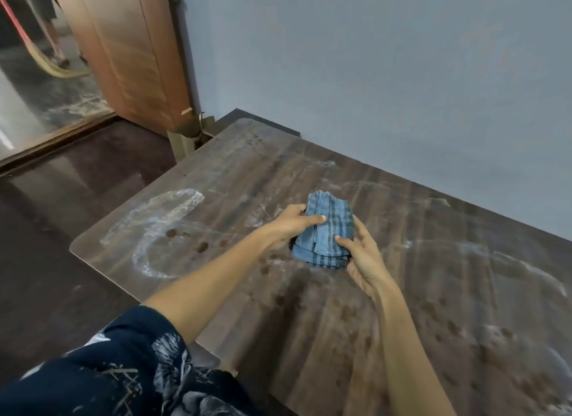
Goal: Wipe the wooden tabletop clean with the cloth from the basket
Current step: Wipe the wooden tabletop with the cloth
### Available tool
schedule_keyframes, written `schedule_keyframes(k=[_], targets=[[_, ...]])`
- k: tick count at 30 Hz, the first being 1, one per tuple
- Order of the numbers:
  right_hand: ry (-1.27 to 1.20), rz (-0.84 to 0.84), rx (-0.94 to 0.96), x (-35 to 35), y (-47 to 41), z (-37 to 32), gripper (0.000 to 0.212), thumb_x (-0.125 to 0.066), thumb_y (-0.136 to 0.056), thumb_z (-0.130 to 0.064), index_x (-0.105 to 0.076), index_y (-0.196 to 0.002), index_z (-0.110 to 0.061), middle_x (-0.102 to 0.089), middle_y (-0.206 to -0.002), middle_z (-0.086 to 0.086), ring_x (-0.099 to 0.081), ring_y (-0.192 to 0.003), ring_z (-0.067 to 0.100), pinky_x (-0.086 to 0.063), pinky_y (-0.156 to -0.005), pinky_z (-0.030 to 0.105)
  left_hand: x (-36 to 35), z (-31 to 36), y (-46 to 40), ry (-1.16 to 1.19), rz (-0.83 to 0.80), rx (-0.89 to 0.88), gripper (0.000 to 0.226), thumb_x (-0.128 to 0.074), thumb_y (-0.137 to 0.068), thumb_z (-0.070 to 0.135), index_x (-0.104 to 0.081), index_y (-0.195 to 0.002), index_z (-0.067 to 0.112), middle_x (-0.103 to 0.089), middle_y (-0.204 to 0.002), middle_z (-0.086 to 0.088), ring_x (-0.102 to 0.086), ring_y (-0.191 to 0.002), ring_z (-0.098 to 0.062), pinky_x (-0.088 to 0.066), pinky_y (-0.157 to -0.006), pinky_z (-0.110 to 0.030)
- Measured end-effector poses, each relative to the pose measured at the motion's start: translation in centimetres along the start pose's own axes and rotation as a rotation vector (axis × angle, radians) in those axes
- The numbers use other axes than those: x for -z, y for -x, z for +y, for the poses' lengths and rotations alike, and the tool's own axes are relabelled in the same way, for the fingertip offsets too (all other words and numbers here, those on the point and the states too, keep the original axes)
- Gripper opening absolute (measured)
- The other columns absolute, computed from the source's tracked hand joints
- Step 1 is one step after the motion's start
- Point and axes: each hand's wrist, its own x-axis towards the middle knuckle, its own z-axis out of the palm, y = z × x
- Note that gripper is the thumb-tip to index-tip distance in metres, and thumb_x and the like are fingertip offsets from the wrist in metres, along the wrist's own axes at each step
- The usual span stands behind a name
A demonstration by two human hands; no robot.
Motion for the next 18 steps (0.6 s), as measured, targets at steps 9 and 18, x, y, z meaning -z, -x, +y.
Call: schedule_keyframes(k=[9,18], targets=[[0.094,0.003,-0.083,-10.9,-11.1,2.2,0.053,-0.053,-0.093,-0.004,-0.039,-0.141,-0.022,-0.059,-0.127,0.007,-0.060,-0.111,0.024,-0.054,-0.087,0.042,14.3,1.7,-7.0,0.047,0.010,0.063,0.033,-0.062,-0.086,0.008,-0.056,-0.117,-0.003,-0.063,-0.114,-0.018,-0.063,-0.100,-0.028,-0.053,-0.085,-0.039],[0.240,0.015,-0.117,-14.6,-16.2,1.5,0.044,-0.052,-0.095,-0.009,-0.043,-0.137,-0.021,-0.065,-0.115,0.007,-0.065,-0.102,0.023,-0.057,-0.073,0.039,19.8,2.0,-10.2,0.088,0.081,0.064,0.036,-0.068,-0.080,0.011,-0.059,-0.112,-0.004,-0.065,-0.110,-0.018,-0.064,-0.099,-0.030,-0.054,-0.084,-0.040]])
